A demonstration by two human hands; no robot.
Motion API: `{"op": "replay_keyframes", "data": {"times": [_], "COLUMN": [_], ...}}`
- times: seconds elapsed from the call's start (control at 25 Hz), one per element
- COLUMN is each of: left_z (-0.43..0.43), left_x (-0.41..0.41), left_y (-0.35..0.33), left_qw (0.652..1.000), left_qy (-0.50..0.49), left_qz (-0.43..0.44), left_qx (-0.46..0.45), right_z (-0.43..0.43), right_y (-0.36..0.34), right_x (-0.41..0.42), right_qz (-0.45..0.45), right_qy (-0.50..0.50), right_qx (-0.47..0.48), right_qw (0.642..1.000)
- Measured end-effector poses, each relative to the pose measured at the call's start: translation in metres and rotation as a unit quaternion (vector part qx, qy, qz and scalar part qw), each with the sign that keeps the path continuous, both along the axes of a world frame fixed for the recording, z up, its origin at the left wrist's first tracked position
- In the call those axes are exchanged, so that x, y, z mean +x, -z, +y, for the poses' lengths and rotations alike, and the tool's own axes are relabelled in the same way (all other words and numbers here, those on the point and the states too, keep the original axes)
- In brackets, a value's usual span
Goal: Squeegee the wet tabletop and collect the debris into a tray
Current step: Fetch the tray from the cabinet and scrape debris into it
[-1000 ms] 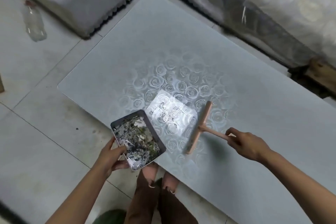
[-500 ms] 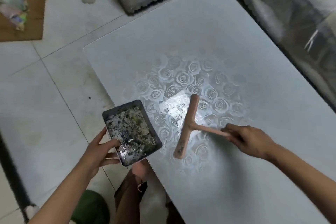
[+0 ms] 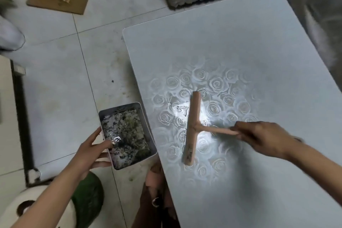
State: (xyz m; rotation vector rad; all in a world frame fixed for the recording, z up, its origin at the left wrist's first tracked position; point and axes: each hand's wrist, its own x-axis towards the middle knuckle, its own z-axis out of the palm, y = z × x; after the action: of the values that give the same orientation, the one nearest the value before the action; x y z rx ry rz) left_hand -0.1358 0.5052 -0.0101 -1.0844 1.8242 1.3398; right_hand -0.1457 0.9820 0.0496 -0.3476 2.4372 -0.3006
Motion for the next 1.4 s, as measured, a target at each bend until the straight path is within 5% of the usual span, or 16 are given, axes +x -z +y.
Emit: {"op": "replay_keyframes", "data": {"times": [0.16,0.6,0.76,1.04,1.28,1.4], "left_z": [-0.018,0.008,0.011,0.008,0.008,0.010], "left_x": [-0.003,-0.022,-0.029,-0.029,-0.030,-0.030], "left_y": [0.016,0.058,0.059,0.057,0.056,0.053], "left_qw": [1.000,0.999,0.999,0.998,0.998,0.998], "left_qy": [-0.009,-0.004,0.015,0.018,0.002,0.000], "left_qz": [-0.005,-0.015,-0.018,-0.024,-0.023,-0.021], "left_qx": [-0.010,0.031,0.038,0.055,0.067,0.064], "right_z": [0.028,-0.005,-0.081,-0.037,-0.131,-0.106], "right_y": [-0.018,-0.010,0.017,-0.020,0.018,-0.003], "right_x": [0.005,0.003,-0.013,-0.034,-0.049,-0.052], "right_qz": [-0.031,-0.033,0.002,-0.038,0.009,0.024], "right_qy": [0.043,0.046,-0.004,-0.012,-0.132,-0.101], "right_qx": [0.069,0.070,-0.035,0.067,-0.008,0.010], "right_qw": [0.996,0.996,0.999,0.997,0.991,0.995]}}
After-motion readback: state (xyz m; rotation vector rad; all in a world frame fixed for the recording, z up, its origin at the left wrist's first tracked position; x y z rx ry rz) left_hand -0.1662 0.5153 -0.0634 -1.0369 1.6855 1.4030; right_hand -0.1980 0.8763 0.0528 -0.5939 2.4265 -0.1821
